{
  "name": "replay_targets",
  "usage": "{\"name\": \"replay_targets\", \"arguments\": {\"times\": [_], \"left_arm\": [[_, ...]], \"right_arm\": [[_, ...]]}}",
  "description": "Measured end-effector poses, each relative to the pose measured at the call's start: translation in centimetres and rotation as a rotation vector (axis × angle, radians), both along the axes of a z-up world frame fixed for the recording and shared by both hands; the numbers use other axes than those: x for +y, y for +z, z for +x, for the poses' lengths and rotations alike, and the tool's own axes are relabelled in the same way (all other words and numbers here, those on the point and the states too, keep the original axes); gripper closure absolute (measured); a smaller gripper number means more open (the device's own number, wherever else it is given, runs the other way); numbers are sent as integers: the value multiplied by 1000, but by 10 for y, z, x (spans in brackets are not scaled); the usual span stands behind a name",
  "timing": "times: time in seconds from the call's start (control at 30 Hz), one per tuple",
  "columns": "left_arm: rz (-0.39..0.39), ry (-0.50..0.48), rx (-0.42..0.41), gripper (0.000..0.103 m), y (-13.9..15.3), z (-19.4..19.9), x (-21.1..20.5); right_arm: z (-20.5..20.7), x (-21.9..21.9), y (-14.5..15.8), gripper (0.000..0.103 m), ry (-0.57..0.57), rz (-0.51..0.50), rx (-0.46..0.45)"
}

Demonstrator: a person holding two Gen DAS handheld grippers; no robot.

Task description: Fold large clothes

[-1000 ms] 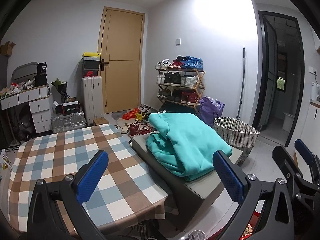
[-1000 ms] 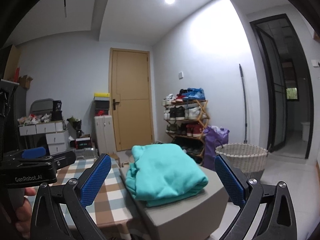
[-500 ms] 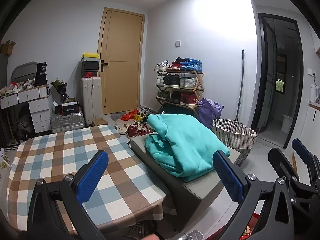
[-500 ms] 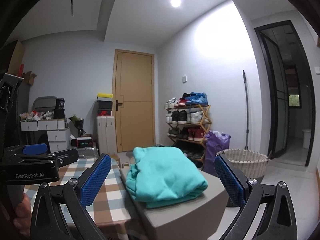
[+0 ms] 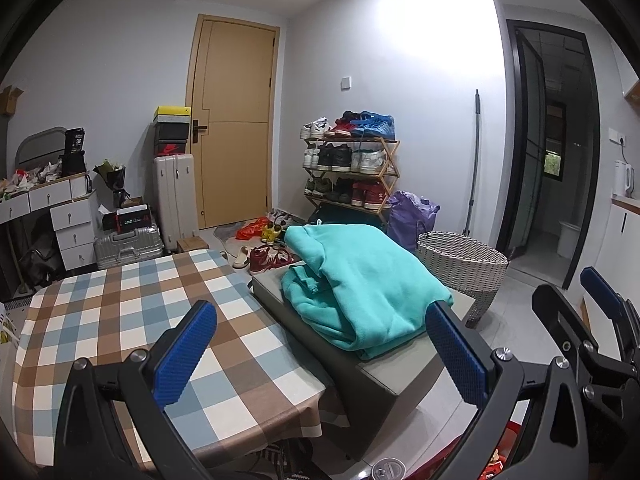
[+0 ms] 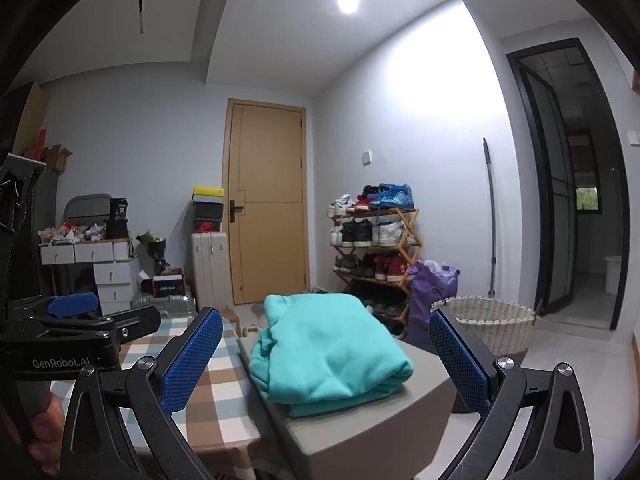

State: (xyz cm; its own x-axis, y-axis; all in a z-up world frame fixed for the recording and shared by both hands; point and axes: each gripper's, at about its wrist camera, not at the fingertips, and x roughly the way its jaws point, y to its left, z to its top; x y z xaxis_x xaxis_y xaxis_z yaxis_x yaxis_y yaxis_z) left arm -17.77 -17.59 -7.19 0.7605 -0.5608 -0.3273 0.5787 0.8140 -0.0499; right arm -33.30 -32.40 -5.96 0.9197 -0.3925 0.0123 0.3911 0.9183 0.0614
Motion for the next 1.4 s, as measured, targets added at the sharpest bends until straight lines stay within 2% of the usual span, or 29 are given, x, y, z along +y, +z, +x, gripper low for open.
{"name": "replay_targets", "arguments": {"times": [1.4], "left_arm": [[26, -3, 6, 1, 4, -5, -7]], "right_arm": [[-4, 6, -5, 0, 9, 17, 18]]}}
